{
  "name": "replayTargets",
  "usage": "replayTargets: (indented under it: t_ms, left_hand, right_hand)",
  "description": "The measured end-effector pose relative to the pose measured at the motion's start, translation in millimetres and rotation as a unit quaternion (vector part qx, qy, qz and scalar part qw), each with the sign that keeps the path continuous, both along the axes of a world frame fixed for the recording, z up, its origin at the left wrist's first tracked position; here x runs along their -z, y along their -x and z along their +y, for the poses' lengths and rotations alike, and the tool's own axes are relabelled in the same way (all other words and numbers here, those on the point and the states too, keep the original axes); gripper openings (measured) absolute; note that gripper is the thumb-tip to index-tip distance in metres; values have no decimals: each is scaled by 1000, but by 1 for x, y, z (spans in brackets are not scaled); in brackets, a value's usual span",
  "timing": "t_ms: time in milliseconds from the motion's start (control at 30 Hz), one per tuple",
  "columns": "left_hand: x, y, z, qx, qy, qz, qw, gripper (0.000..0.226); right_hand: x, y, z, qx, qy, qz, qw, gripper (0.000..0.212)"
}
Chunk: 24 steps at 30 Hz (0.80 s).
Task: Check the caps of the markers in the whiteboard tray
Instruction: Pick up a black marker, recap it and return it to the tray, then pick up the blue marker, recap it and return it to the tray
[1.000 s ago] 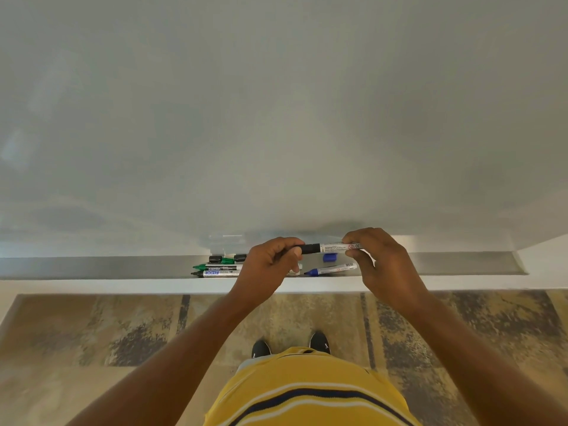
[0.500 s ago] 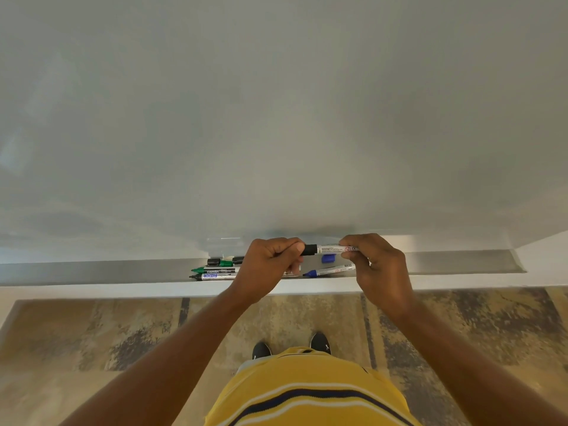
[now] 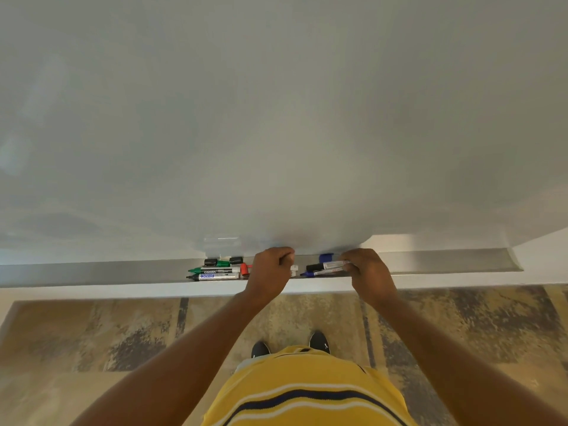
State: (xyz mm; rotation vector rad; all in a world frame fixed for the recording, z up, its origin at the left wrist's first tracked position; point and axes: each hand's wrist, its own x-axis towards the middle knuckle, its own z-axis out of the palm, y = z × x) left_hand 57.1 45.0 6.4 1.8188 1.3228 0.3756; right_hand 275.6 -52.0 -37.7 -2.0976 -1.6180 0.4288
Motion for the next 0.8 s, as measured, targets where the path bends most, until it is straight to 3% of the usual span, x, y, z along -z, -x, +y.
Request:
replayTargets:
  t_ms: [300,433,567,800]
  left_hand:
    - [7,0,-11,-20,13,-7,1000,22]
    - [8,2,-13,-25,10,-2,1000,22]
    - [12,3,-12,-14,4,4,1000,22]
    - [25,0,-9,3,-14,23,1000,23]
  right_hand:
    - [16,8,4,-17,38,-22,999,40]
    - [16,5,7,-32,13,-34,999,43]
    - [15,1,4,-82,-16,-77,993,33]
    - [17,5,0,-156,34,-149,976,15]
